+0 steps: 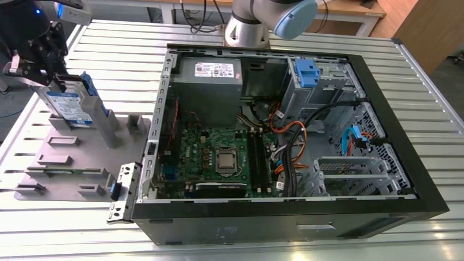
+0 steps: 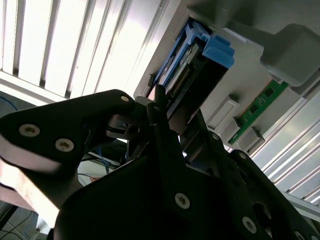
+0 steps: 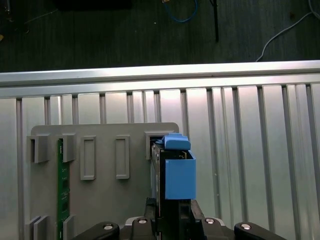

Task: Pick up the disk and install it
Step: 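Pick up the disk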

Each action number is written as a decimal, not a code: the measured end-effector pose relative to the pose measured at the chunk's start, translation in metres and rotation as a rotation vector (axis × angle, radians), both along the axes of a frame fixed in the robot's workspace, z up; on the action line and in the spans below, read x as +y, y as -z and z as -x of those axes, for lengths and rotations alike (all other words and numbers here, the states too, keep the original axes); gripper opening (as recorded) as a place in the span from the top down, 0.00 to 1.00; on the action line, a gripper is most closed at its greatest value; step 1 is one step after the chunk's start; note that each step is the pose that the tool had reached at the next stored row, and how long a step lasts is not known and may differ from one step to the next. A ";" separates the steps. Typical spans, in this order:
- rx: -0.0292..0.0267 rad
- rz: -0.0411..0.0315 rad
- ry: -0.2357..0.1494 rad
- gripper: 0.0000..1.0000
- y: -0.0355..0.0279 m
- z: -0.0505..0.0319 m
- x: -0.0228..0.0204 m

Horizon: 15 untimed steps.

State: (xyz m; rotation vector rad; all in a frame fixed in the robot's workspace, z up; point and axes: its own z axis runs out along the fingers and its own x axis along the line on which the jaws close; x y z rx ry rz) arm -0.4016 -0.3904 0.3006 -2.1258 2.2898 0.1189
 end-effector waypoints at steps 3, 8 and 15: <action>0.0000 0.0000 0.000 0.65 0.0003 0.0000 0.0000; 0.0000 -0.0001 0.000 0.65 0.0005 0.0000 0.0000; -0.0006 -0.0005 0.000 0.65 -0.0040 0.0000 0.0000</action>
